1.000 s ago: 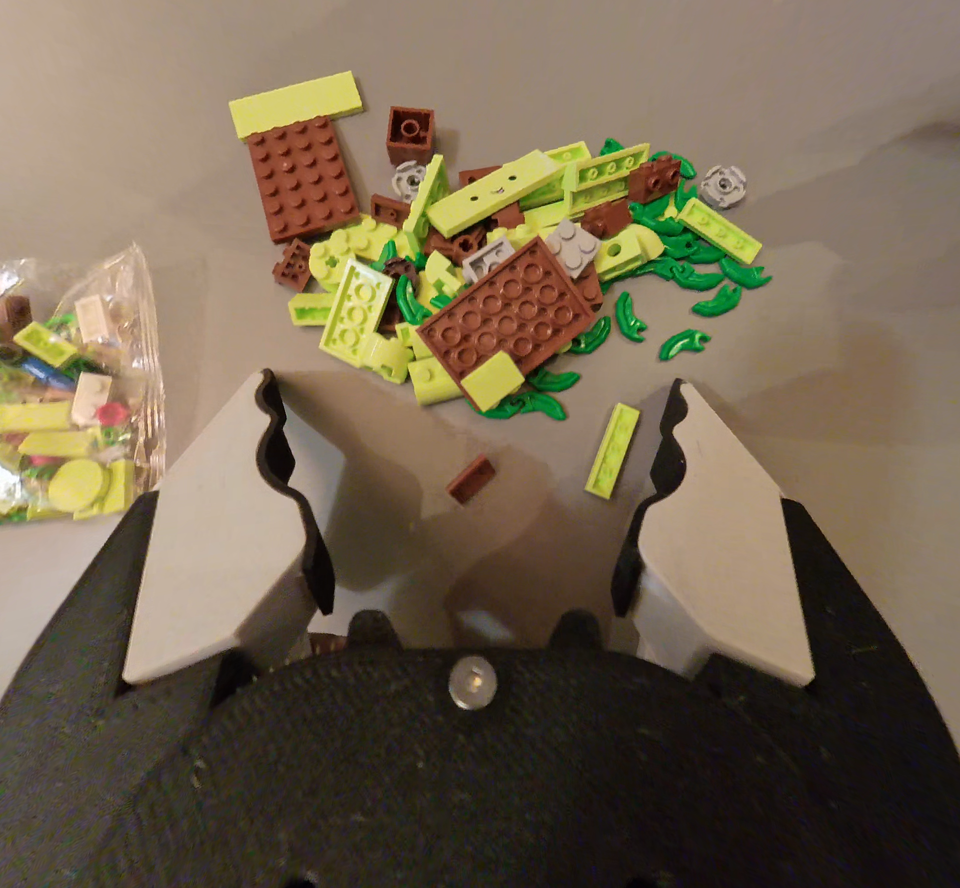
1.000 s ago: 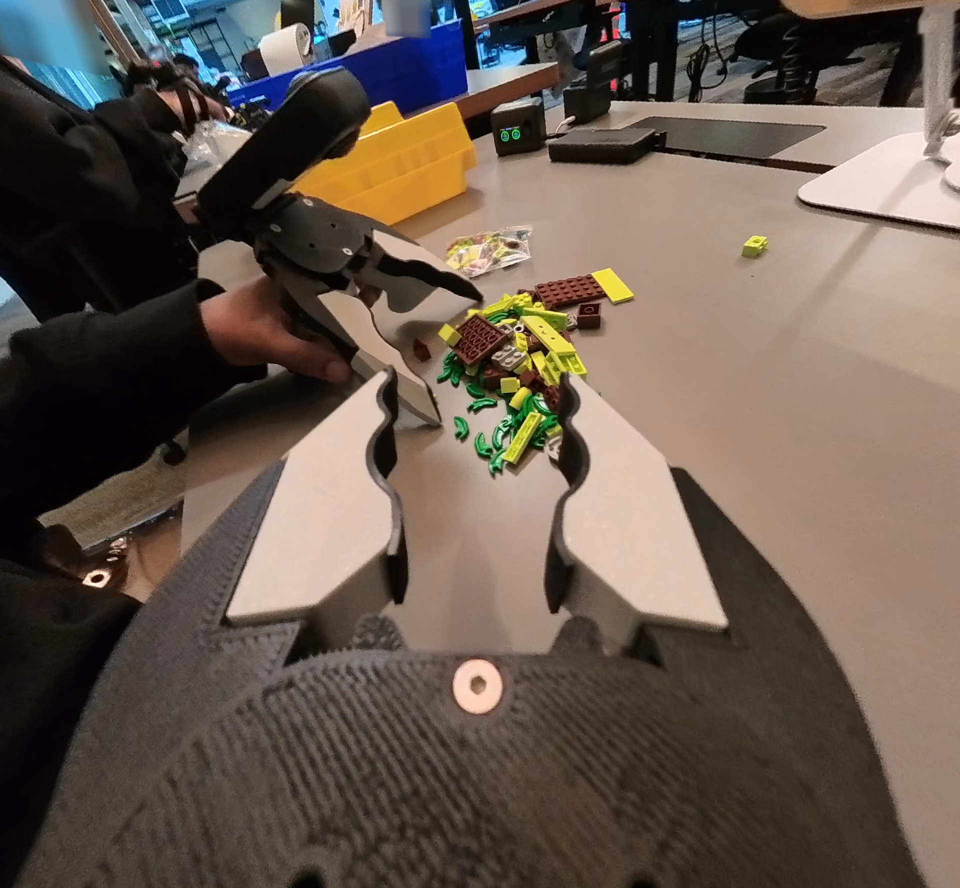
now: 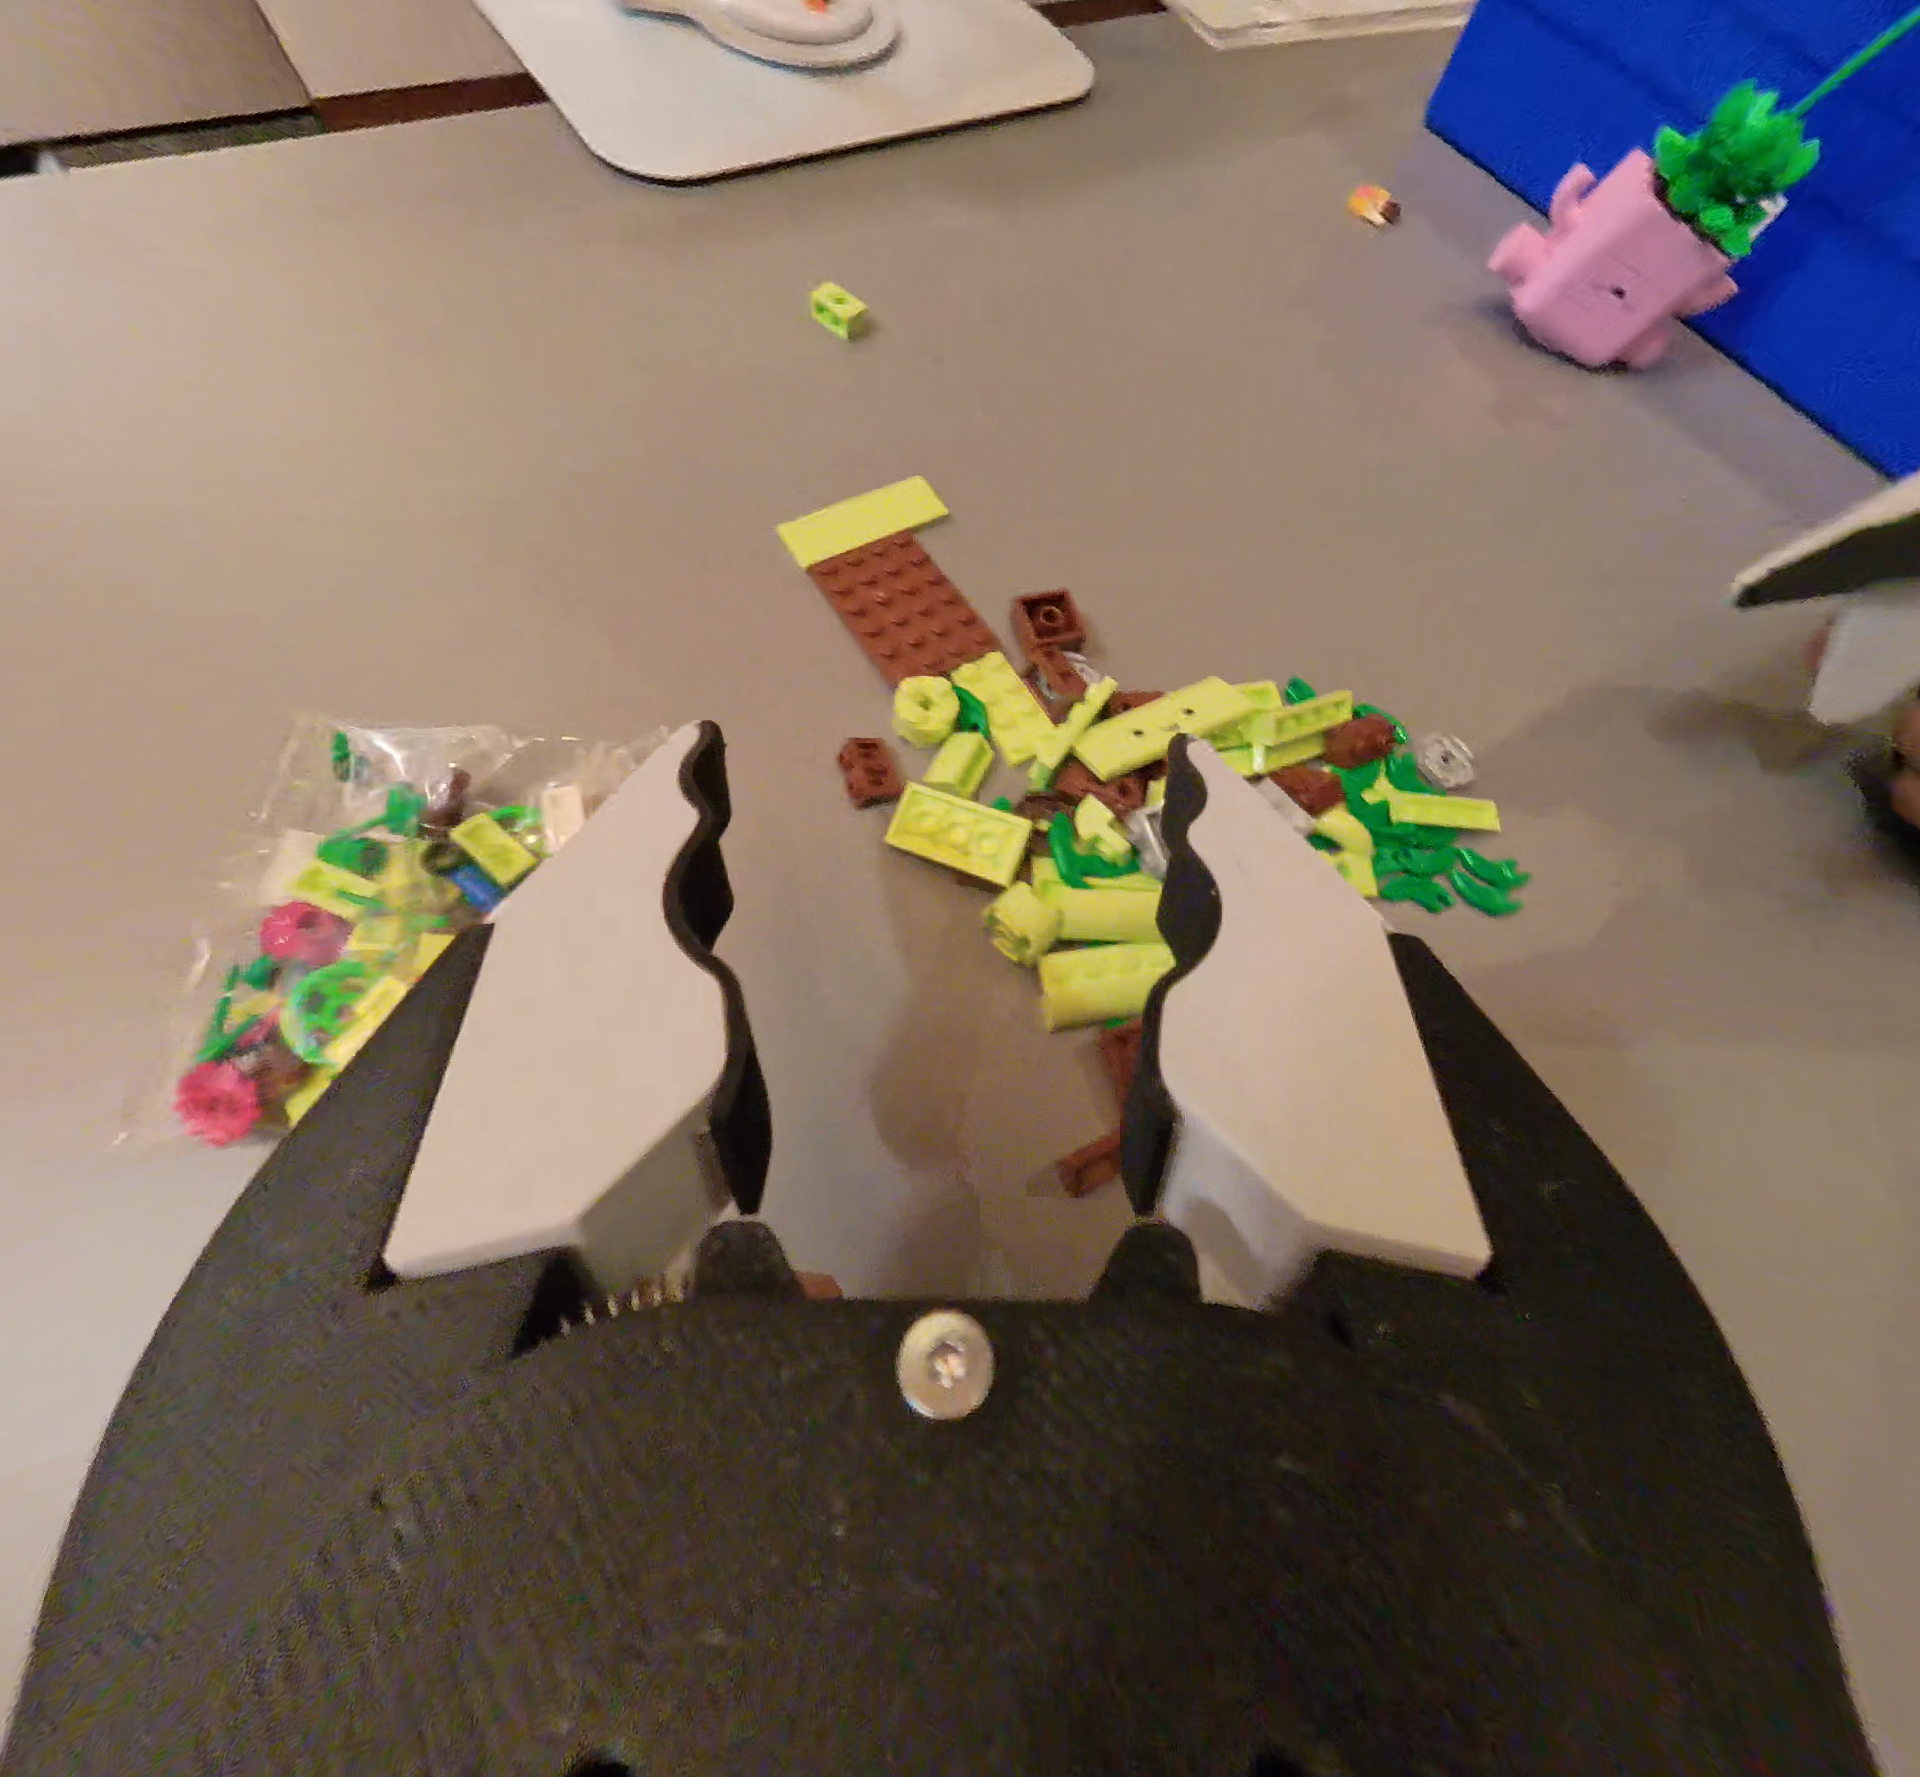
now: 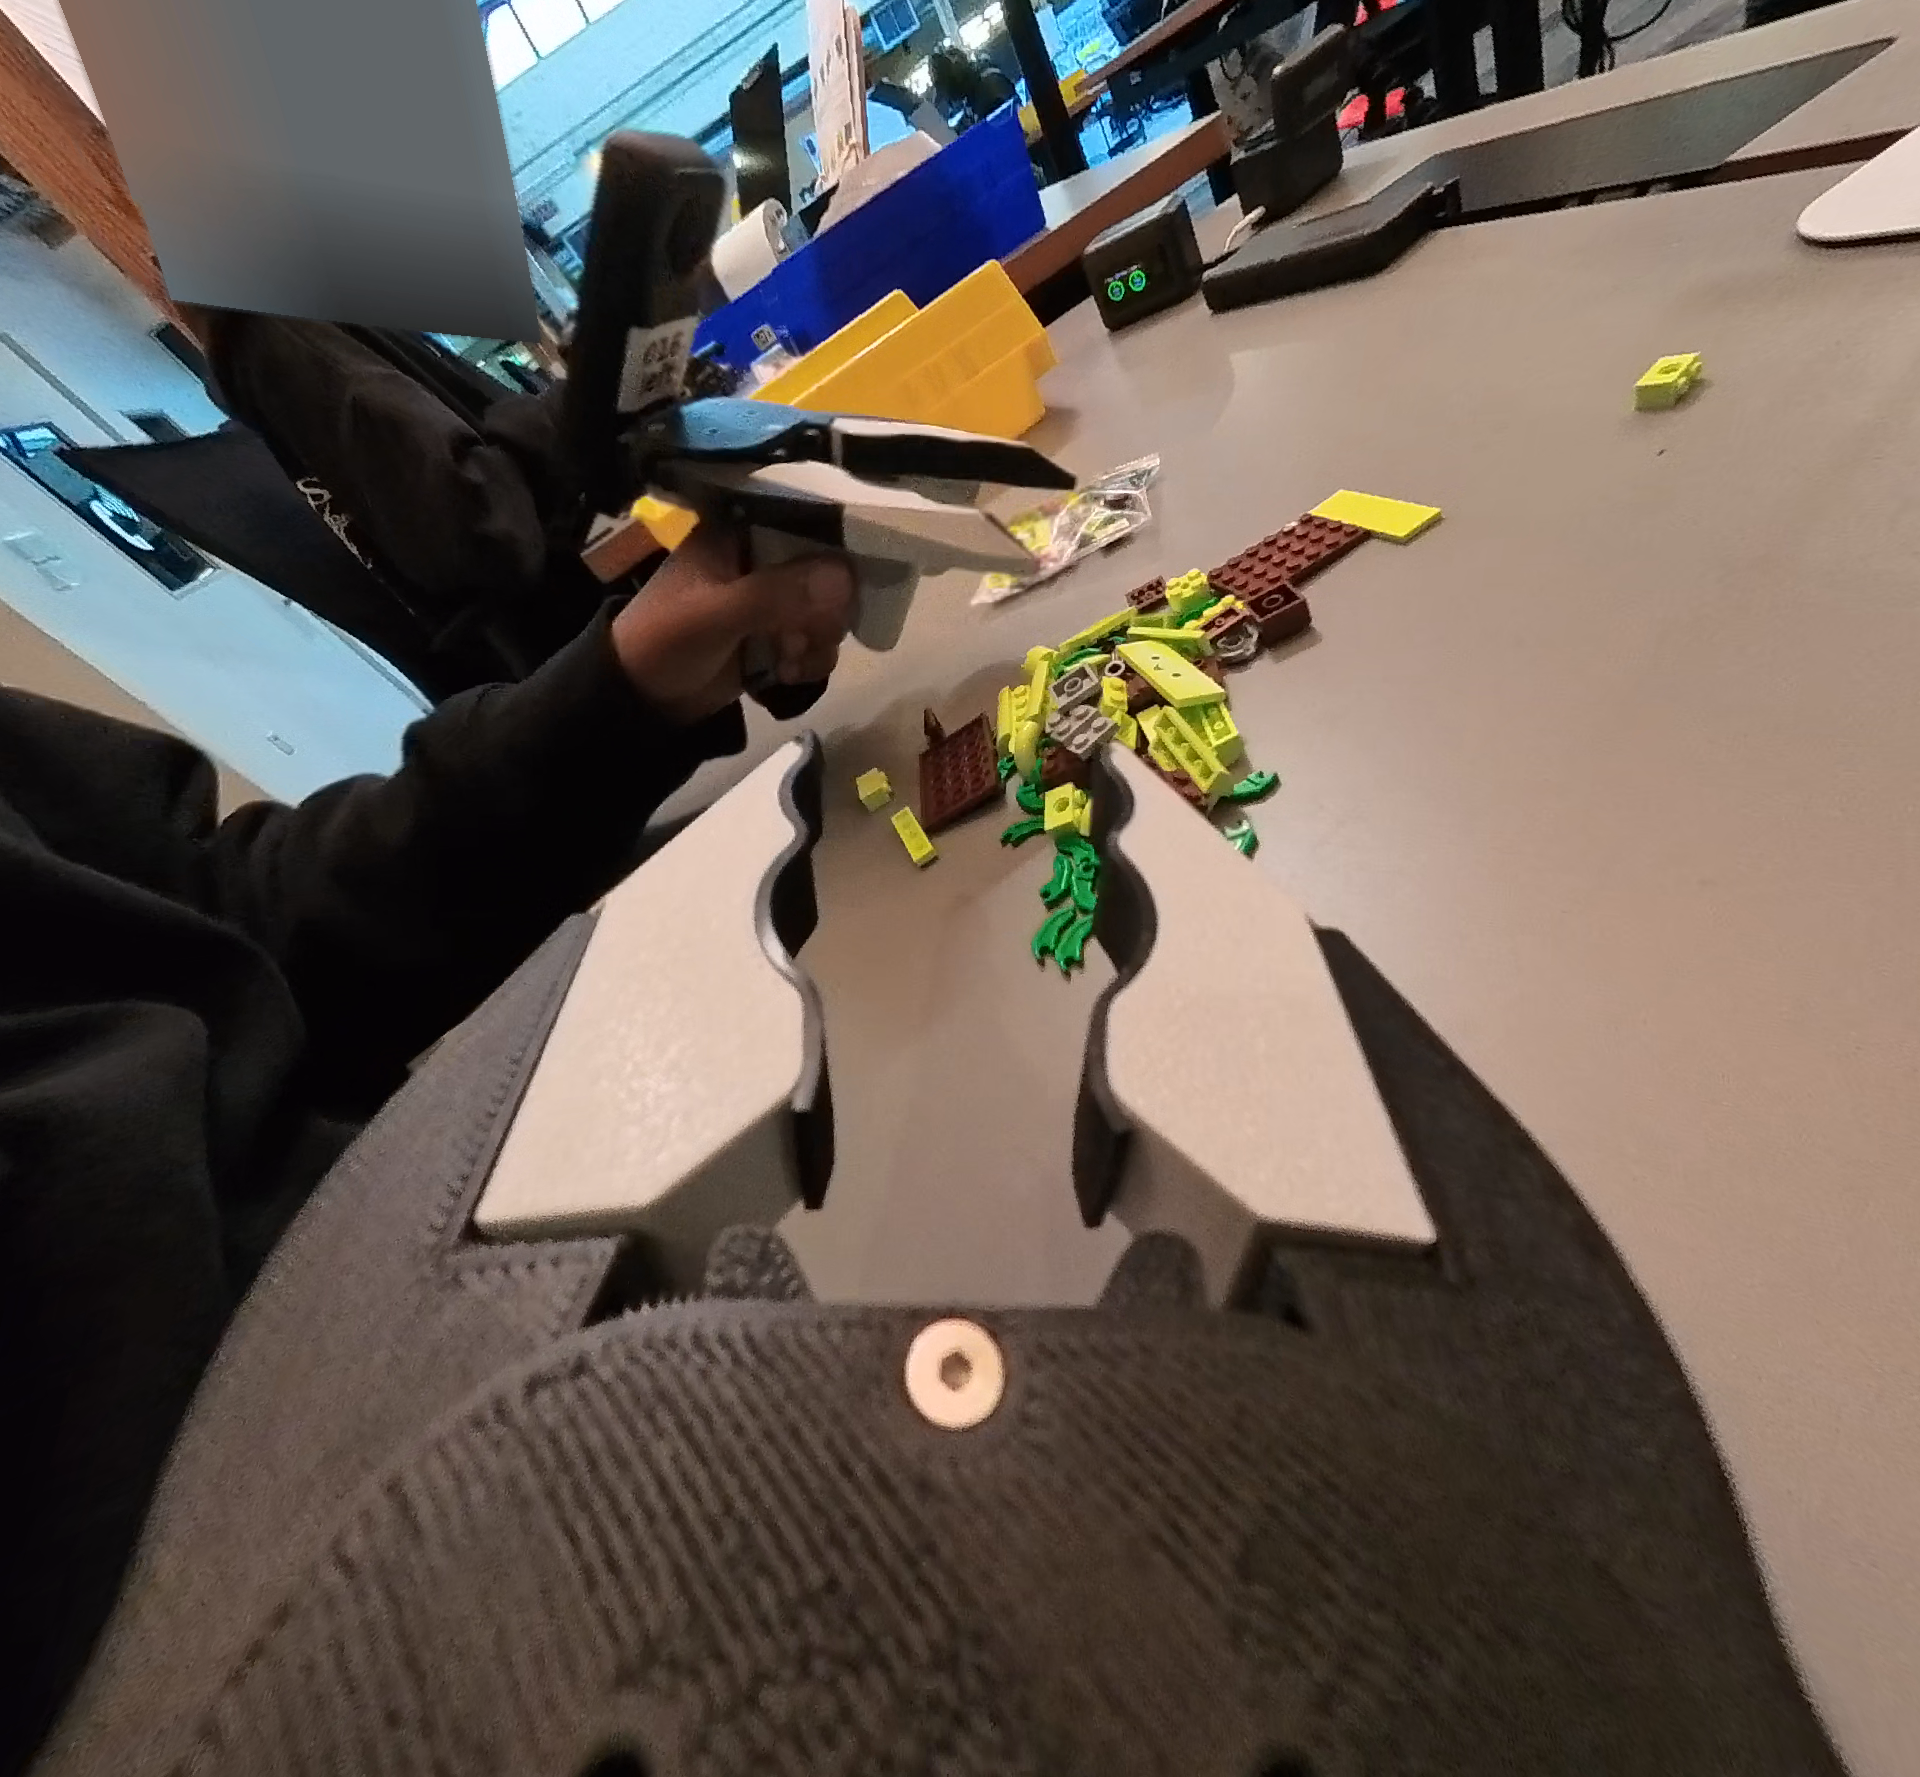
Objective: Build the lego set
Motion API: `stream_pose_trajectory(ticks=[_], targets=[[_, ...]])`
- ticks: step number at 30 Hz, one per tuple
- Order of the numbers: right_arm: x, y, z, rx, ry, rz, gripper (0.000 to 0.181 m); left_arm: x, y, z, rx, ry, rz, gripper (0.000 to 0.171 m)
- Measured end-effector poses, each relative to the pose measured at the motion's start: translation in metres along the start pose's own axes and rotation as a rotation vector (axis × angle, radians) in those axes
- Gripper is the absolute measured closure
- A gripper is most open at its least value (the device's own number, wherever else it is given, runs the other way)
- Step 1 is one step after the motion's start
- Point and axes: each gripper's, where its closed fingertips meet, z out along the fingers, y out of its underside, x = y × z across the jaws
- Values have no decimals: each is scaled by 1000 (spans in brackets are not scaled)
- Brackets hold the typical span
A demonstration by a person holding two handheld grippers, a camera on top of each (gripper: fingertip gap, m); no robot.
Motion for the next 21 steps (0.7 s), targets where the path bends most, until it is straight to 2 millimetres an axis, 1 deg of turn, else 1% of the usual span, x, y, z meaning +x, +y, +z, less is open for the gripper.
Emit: stream_pose_trajectory(ticks=[1,3,6,8,10,12,14,15,17,21], targets=[[0,-1,0,5,-2,-2,131,-3,-2,3,-21,8,-16,92],[-1,0,1,-2,0,-14,132,-3,-4,17,-78,30,-15,97],[-3,3,3,-21,8,-47,132,0,-4,45,-168,38,4,108],[-4,4,4,-27,15,-65,133,1,-4,62,-223,35,-17,117],[-5,4,4,-26,17,-73,133,-3,-10,73,-233,6,-38,118],[-5,3,3,-19,16,-69,133,-11,-7,80,-278,-51,-38,118],[-4,2,2,-11,12,-59,133,-19,2,86,-346,-111,-13,116],[-4,1,2,-7,9,-53,133,-20,0,88,-337,-127,6,120],[-4,0,1,-4,2,-42,133,-16,-1,90,-334,-119,29,134],[-4,1,2,-5,-4,-37,133,-5,-3,97,-329,-72,62,136]])
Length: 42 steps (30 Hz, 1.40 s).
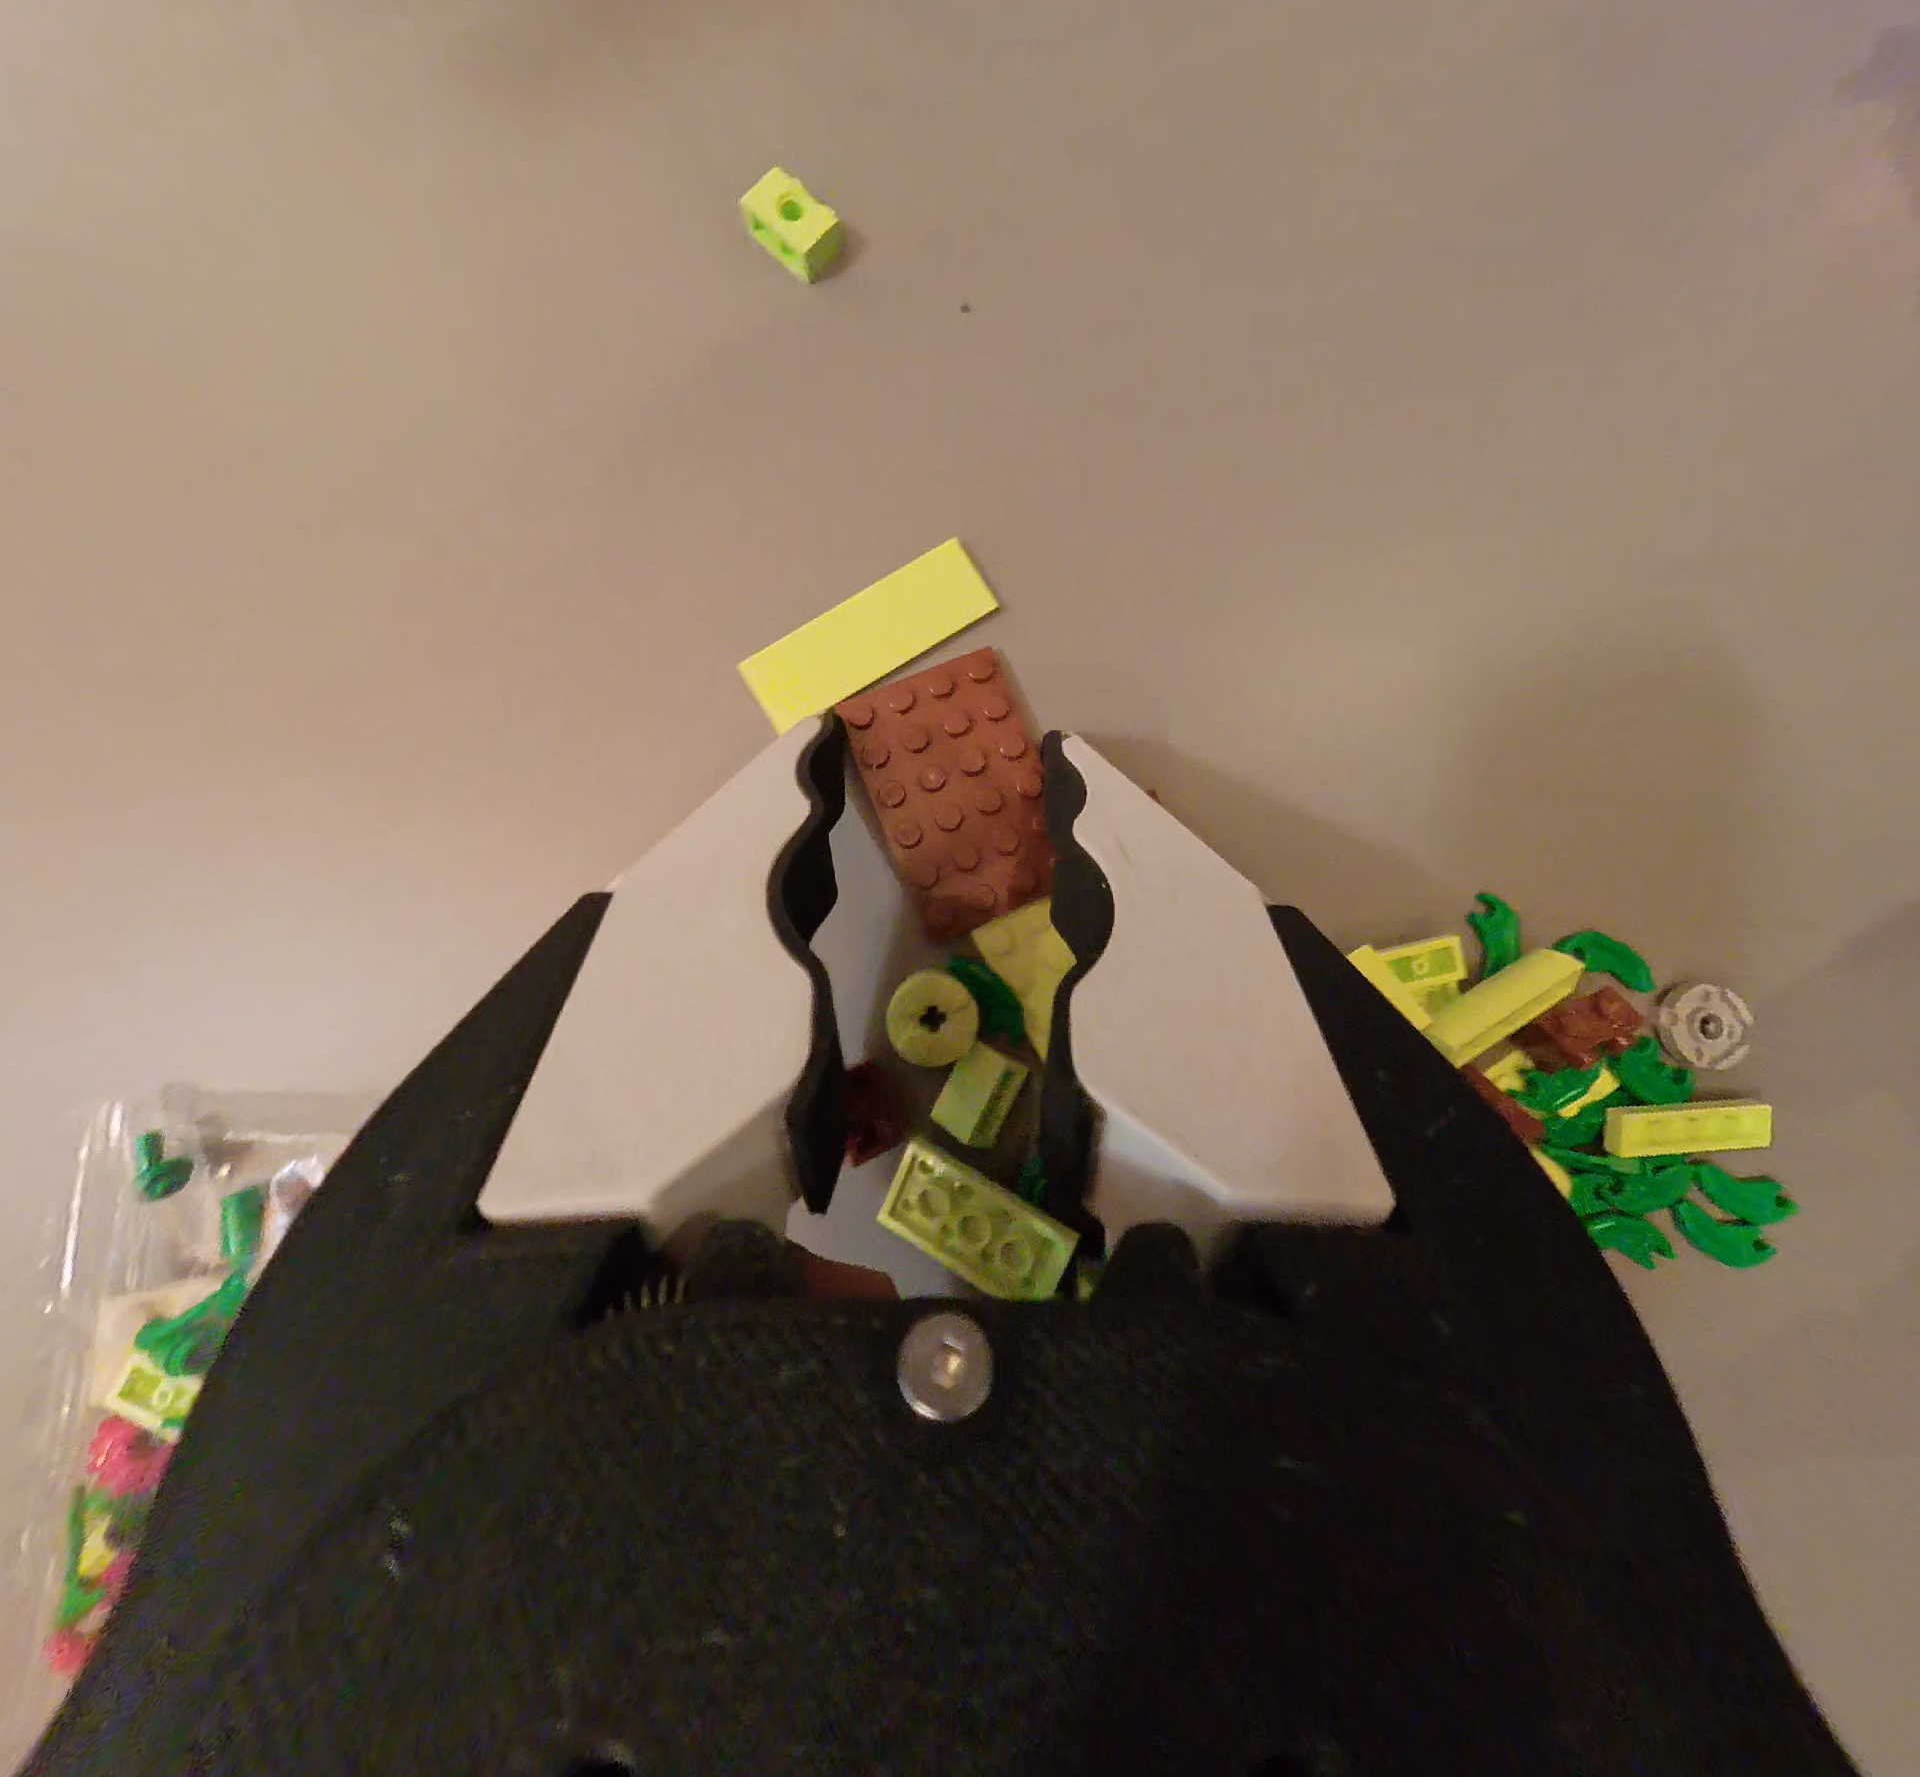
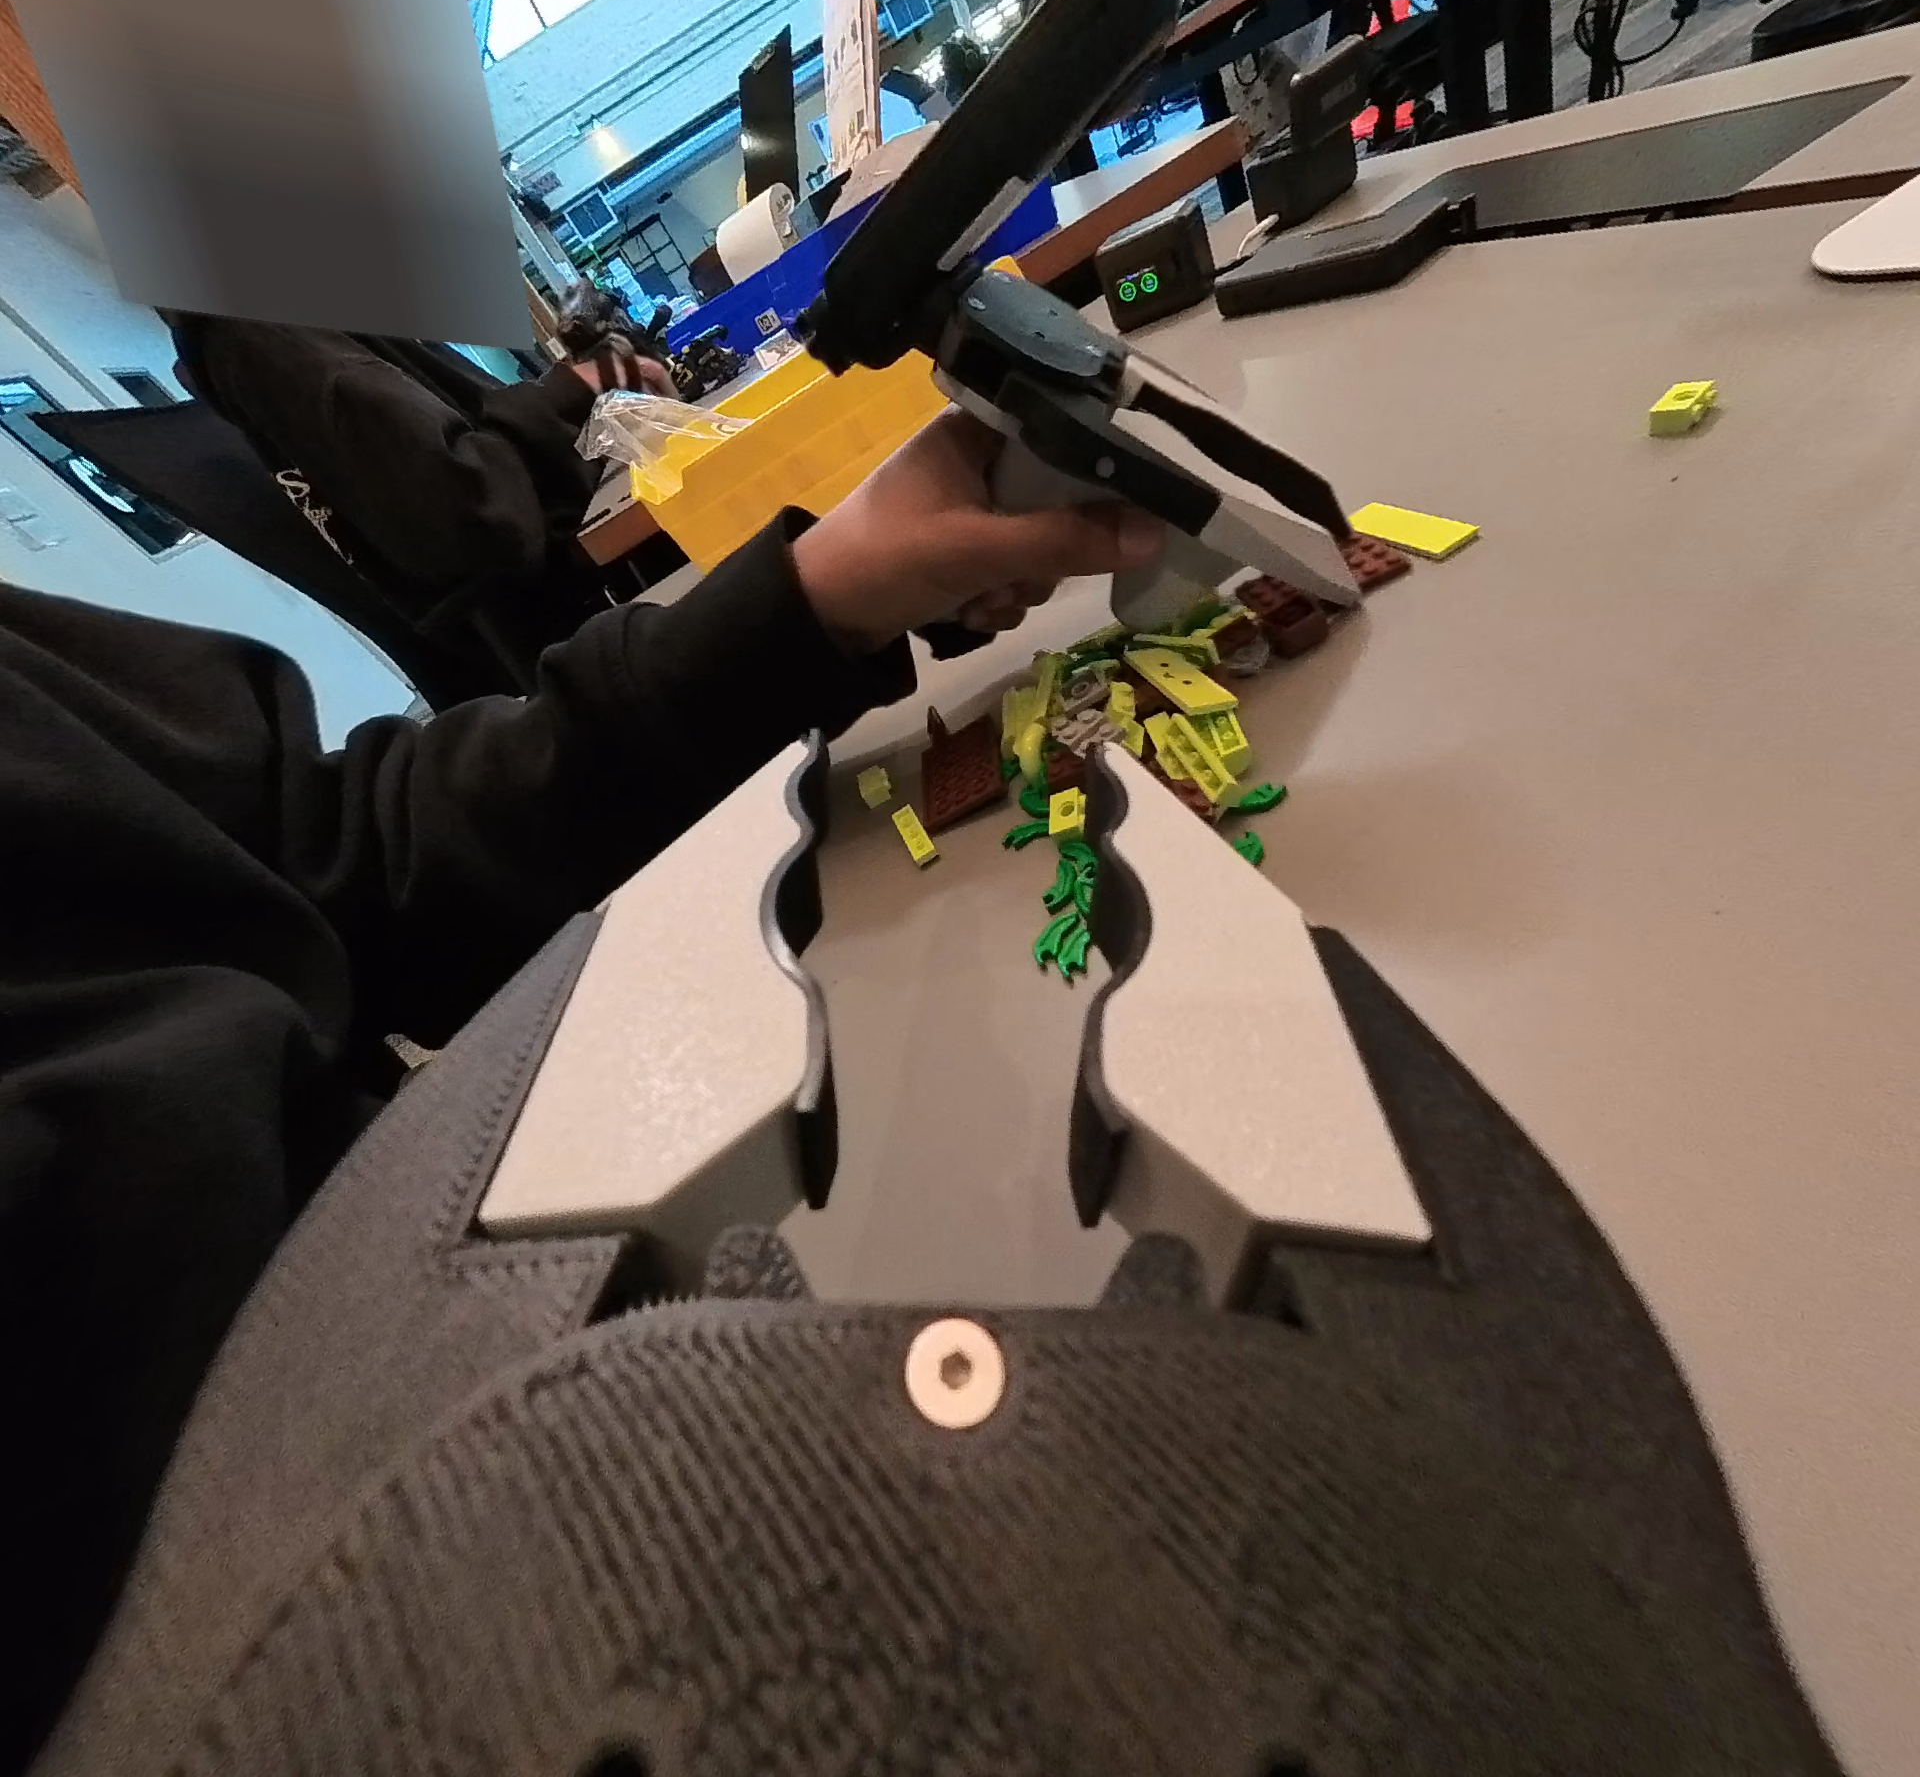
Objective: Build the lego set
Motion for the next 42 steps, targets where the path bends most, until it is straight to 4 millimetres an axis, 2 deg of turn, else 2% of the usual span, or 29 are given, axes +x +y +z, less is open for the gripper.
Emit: stream_pose_trajectory(ticks=[3,7,11,15,21,24,27,30,33,36,38,40,42], targets=[[0,0,0,4,0,-5,134,15,-10,1,35,62,31,137],[0,-1,-1,9,-1,-1,134,48,-30,0,74,198,137,141],[0,-1,-1,9,1,-2,134,59,-41,5,38,250,206,140],[0,-2,-1,13,7,-8,134,62,-49,-8,86,315,161,136],[1,-1,0,3,23,-17,134,35,-34,-45,173,266,116,133],[2,-1,1,3,36,-32,135,18,-39,-66,246,235,94,134],[8,-3,5,-11,76,-90,138,23,-44,-87,316,290,94,133],[28,-14,12,-100,218,-193,144,16,-30,-86,335,240,117,133],[46,-34,25,-211,311,-294,147,-17,-15,-67,350,86,93,133],[75,-47,43,-237,359,-388,152,-29,-17,-63,433,80,43,133],[95,-38,54,-247,339,-341,156,-31,-22,-67,509,78,38,133],[99,-24,61,-260,260,-237,156,-35,-22,-69,553,56,55,133],[97,-14,61,-285,232,-229,156,-35,-25,-75,593,63,77,133]])
